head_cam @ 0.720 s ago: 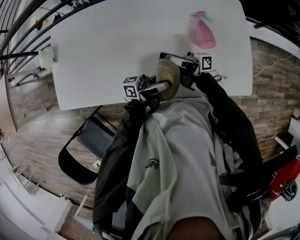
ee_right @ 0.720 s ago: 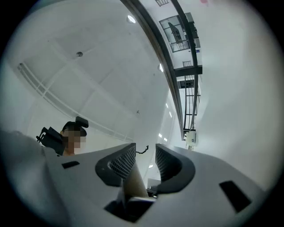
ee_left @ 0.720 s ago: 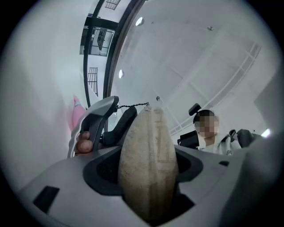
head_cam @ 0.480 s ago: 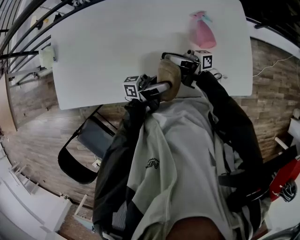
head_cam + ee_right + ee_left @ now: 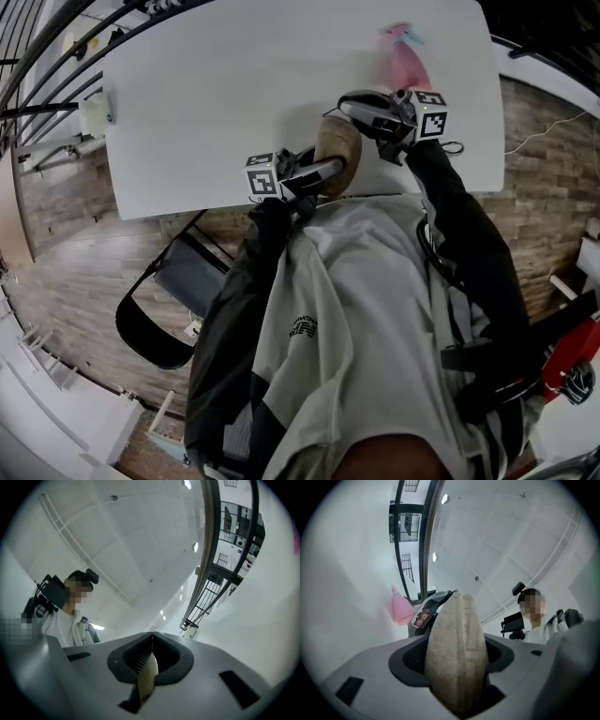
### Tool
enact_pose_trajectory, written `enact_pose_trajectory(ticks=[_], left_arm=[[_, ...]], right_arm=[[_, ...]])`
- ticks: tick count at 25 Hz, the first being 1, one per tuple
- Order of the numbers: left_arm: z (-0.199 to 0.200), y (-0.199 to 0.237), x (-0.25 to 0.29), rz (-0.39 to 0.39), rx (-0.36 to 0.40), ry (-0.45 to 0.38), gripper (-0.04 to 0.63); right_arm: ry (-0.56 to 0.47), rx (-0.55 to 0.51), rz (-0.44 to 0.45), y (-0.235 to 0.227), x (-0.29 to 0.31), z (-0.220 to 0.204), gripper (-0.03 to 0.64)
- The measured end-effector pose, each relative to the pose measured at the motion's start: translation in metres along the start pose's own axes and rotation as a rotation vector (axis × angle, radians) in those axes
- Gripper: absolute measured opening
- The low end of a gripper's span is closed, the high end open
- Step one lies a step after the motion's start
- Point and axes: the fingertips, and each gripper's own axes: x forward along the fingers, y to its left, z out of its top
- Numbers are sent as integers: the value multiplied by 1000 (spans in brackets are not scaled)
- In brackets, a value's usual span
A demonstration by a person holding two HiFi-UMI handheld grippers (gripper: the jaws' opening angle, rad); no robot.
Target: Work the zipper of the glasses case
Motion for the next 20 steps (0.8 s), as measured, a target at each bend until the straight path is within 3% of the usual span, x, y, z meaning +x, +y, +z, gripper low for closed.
enact_pose_trajectory(ticks=[10, 16, 18, 20], left_arm=[[-4, 11, 3, 58, 72, -10, 295], [-16, 15, -3, 114, 104, 40, 293], [-15, 15, -5, 125, 110, 12, 291], [-3, 13, -14, 131, 110, -67, 291]], right_arm=[[130, -175, -99, 8, -8, -1, -3], [232, -260, -127, 16, -12, -8, -5], [233, -282, -141, 19, -16, -7, -3], [224, -299, -156, 23, -22, -3, -5]])
